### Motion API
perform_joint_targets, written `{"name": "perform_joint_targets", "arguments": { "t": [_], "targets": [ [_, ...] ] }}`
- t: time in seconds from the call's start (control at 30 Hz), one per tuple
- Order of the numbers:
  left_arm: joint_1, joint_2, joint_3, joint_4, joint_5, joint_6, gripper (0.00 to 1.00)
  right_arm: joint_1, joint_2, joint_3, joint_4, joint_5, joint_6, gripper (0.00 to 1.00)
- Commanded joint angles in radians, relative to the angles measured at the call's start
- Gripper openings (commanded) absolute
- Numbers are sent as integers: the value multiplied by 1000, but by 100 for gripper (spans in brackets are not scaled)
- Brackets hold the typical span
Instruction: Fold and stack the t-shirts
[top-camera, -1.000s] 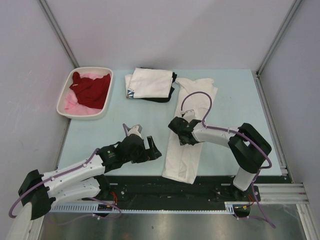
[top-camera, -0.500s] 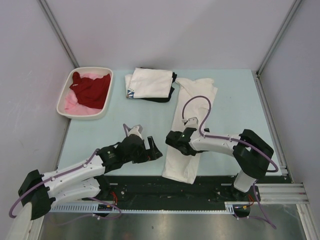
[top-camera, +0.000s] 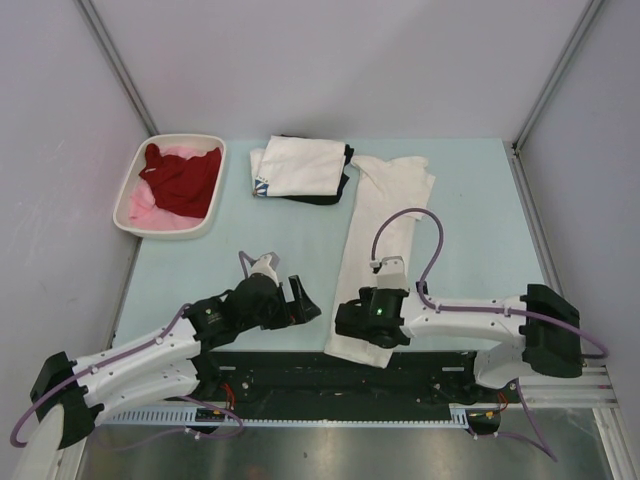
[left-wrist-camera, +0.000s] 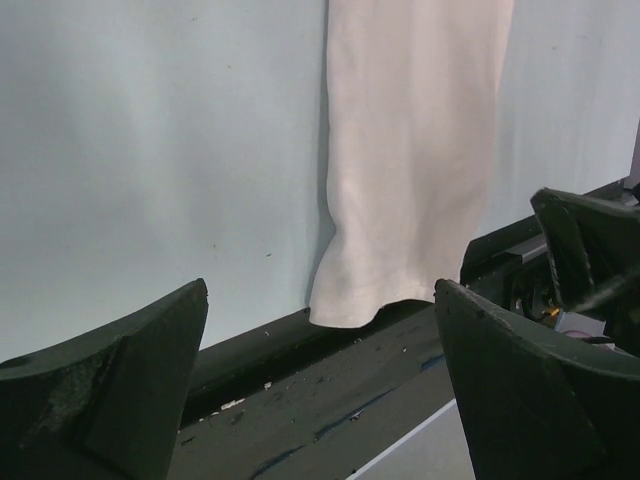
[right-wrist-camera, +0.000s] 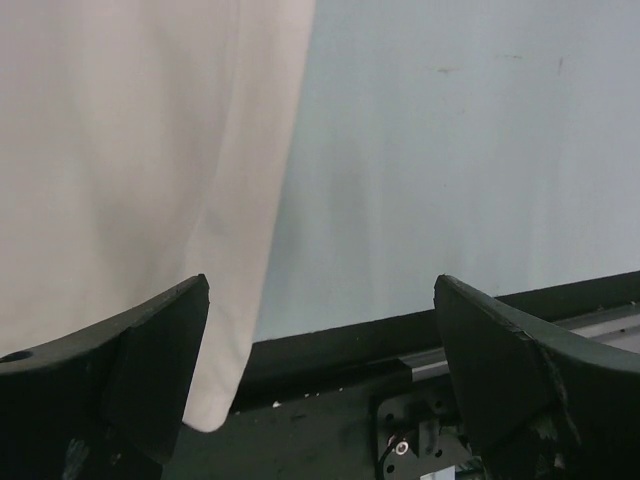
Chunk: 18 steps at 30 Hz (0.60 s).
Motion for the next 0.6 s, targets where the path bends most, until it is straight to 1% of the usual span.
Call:
{"name": "perform_joint_targets", "arguments": {
  "t": [0.0,0.17,0.33,0.43,0.57],
  "targets": [
    [5,-17,-6,-4,1,-5,100,64,-41,46,-30,-1,80,100],
    [5,-7,-1,2,1,-7,100,94,32,55,54,-61,34,100],
    [3,2,7,-1,0,-5,100,93,110,55,157,-81,-11,100],
    [5,2,3,-2,1,-5,100,87,136,55,192,-95,-41,100],
    [5,3,3,-4,1,-7,100,87,146,54,174,-95,-25,100]
  ]
}}
